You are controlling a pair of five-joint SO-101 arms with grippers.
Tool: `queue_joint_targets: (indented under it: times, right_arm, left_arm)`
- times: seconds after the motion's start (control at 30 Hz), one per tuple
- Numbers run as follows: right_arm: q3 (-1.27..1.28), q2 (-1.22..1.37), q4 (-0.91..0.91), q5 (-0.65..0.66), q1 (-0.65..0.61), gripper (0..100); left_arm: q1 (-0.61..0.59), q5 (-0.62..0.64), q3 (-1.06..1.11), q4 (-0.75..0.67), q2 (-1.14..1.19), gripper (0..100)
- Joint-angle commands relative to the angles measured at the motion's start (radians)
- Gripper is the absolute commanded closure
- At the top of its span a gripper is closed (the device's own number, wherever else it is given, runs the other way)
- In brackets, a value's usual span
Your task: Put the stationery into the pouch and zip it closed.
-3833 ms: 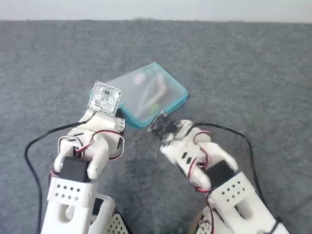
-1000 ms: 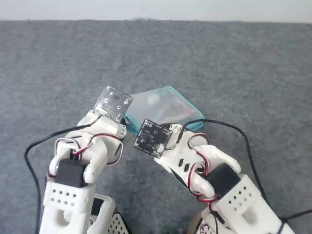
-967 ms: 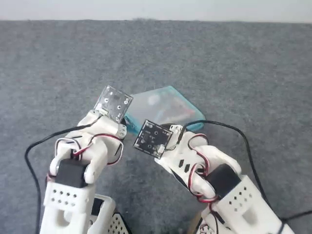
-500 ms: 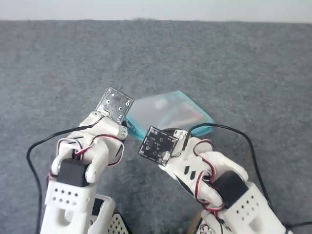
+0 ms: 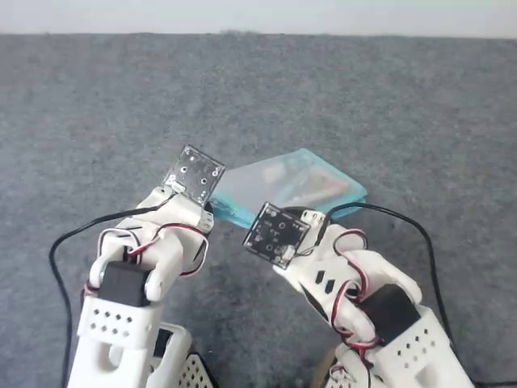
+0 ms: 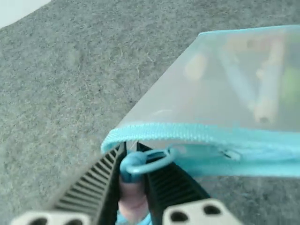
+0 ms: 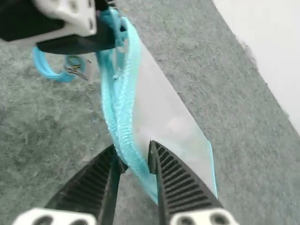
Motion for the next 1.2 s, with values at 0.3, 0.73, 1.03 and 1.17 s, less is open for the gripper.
queue_joint_targets:
  times: [0.3, 0.73, 1.03, 1.17]
  right_arm:
    - [-0.002, -0.028, -0.013, 0.017, 0.217, 99.2]
    - [-0.002, -0.035, -0.012, 0.052, 0.303, 99.2]
    - [-0.002, -0.036, -0.010, 0.057, 0.306, 99.2]
    - [-0.002, -0.036, -0.010, 0.057, 0.334, 99.2]
  left_arm:
    - [-0.041, -0.006, -0.008, -0.034, -0.002, 99]
    - [-0.141, -0.008, -0.016, -0.048, -0.002, 99]
    - [-0.229, -0.008, -0.018, -0.052, -0.002, 99]
    - [-0.258, -0.008, -0.027, -0.054, -0.002, 99]
